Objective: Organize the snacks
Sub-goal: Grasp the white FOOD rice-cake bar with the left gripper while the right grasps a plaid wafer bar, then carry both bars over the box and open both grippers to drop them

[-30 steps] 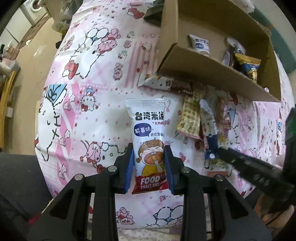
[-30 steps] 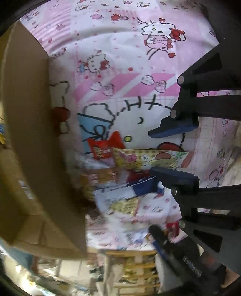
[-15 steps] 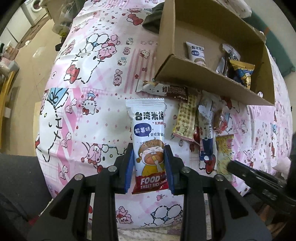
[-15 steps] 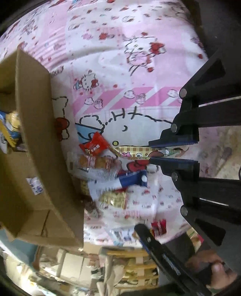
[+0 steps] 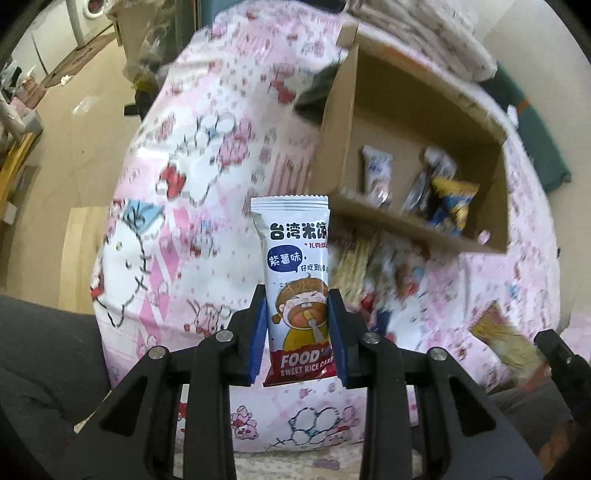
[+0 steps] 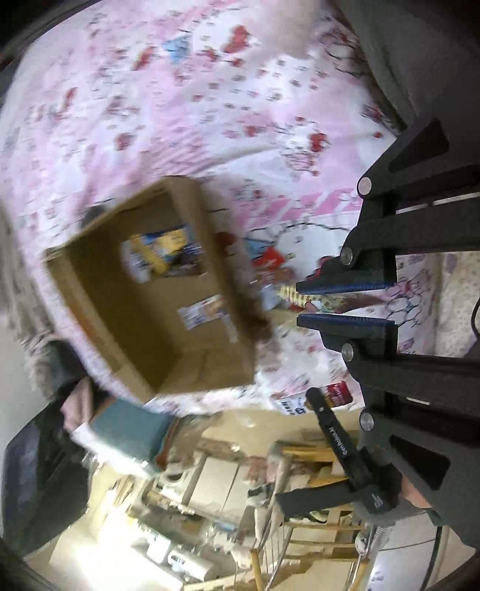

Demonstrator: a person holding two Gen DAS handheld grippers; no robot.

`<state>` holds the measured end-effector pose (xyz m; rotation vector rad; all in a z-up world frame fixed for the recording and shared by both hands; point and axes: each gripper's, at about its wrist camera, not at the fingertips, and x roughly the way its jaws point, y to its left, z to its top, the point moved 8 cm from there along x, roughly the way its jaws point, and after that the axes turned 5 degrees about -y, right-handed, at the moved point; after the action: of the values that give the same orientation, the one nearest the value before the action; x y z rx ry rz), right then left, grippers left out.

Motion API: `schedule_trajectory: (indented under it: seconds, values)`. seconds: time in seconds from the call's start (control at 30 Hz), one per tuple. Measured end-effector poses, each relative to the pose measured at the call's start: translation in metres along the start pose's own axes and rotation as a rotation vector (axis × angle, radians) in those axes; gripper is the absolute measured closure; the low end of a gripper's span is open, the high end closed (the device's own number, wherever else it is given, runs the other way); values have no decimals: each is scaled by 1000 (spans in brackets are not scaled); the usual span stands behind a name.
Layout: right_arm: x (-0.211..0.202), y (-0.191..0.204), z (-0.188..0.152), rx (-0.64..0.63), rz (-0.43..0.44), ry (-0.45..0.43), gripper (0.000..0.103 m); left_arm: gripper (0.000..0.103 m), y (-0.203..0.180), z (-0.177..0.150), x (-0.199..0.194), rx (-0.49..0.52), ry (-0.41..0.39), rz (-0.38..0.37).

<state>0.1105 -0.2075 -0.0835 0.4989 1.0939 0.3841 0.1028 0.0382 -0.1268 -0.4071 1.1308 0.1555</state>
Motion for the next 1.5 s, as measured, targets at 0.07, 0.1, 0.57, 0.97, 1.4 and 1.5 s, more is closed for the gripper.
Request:
schedule_trajectory:
  seconds: [0.07,0.1,0.57,0.97,1.4,1.5]
  values:
    - [-11,8,14,-8,25,-45,92,76,-8,12,-15,7,-38,-23]
    - [-16,11,22,-14,39,-67,92,76,-14,19,-23,19,-60,-38]
    - [15,-1,52,41,36,-3,79,76,-52,73,-42,135,-135,-89]
    - [139,-50,-41,-148,-325,356,76,76,-49,49,-10,171,-56,-93]
    - [75,10,56,-149,-97,131,76,76,-83,98,1,212,-55,-95]
    - [81,18,88,-155,-59,67,76,76,-92,109,11,234,-63,-82]
